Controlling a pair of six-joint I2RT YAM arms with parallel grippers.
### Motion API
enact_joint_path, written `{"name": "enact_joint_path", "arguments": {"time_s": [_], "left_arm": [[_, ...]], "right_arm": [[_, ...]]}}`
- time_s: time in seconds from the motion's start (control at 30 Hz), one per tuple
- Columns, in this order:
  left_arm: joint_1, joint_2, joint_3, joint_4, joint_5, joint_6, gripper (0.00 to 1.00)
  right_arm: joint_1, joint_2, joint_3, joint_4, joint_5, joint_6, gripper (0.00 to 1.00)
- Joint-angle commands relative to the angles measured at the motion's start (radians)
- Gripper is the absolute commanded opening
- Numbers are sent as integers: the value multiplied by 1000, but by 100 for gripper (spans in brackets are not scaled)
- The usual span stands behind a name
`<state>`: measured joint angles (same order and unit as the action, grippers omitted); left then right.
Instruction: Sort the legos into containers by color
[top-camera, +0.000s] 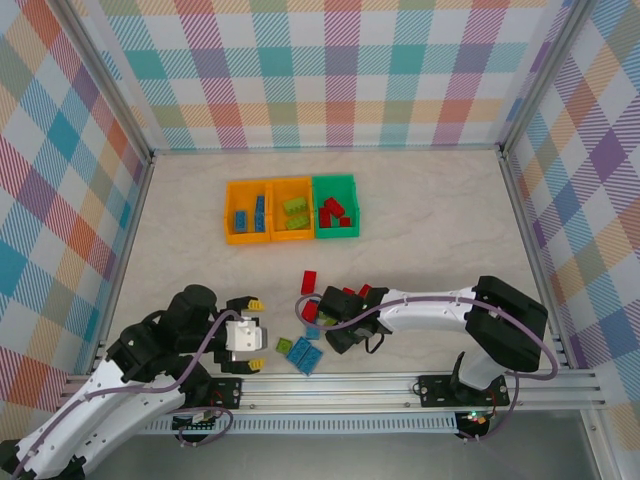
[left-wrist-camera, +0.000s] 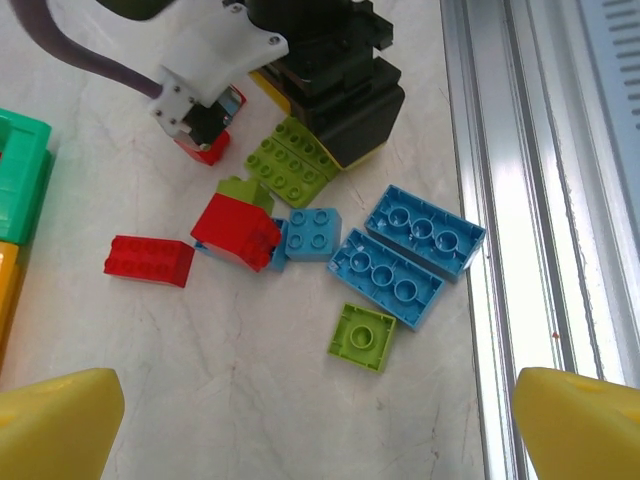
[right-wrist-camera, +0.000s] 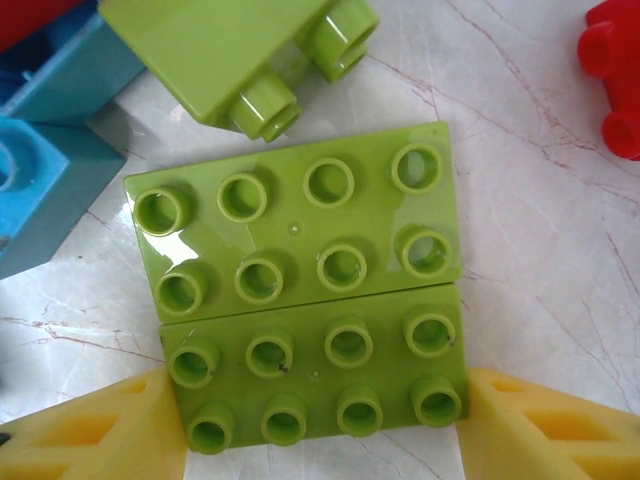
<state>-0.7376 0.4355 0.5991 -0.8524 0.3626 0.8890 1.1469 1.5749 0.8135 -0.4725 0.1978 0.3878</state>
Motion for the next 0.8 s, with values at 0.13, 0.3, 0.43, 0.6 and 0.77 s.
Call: {"name": "enact_joint_path", "arguments": {"time_s": [0.13, 0.3, 0.43, 0.6, 0.77], "left_arm": [[-6, 0, -33, 84, 33, 30, 100], [-5, -27, -61, 171, 36, 12, 100], [-2, -84, -102, 260, 0, -1, 100], [30, -198, -175, 374, -83, -42, 100], [82, -314, -241, 428, -144, -84, 100]], "right_arm": [[4, -5, -19, 47, 15, 16, 56], [2, -192, -25, 36, 58, 11, 56], [-50, -335, 7, 72, 72, -45, 55], [-202, -285, 93, 241, -41, -141, 55], [-307, -39, 282, 378, -120, -198, 54]]}}
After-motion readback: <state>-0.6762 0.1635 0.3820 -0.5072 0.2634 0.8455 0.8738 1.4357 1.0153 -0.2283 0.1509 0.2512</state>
